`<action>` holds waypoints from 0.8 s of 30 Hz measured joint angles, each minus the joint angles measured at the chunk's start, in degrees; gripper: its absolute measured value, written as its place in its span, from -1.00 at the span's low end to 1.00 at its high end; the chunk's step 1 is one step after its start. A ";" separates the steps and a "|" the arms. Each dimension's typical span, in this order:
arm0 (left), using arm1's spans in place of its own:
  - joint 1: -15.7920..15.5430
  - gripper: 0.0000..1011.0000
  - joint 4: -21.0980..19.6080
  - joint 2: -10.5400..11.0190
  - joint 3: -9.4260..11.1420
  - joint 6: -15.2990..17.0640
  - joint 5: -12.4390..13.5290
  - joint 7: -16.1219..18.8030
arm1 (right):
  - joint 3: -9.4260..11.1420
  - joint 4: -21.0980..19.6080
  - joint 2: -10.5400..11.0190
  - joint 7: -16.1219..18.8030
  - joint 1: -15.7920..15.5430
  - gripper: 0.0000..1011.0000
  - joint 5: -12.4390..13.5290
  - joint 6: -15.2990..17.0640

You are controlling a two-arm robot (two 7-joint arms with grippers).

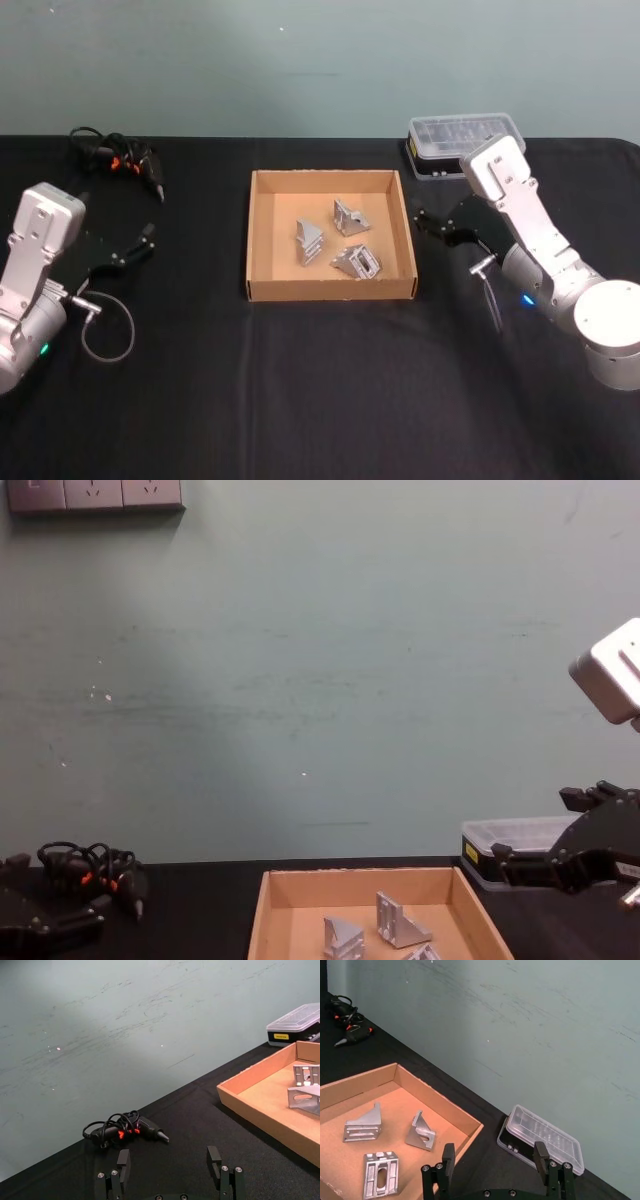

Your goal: Use one hand to pick up the angle iron from the table and place it into the box.

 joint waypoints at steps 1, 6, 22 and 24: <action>0.00 0.98 0.00 0.00 0.00 0.00 0.00 0.00 | -0.01 0.00 0.00 0.04 0.01 0.98 0.01 -0.01; 0.00 0.98 0.00 0.00 0.00 0.00 0.00 0.00 | -0.05 0.03 0.03 0.18 0.08 0.98 0.07 -0.06; 0.00 0.98 0.00 0.00 0.00 0.00 0.00 0.00 | -0.14 0.08 0.07 0.31 0.18 0.98 0.15 -0.14; 0.00 0.98 0.00 0.00 0.00 0.00 0.00 0.00 | -0.14 0.08 0.07 0.32 0.19 0.98 0.17 -0.15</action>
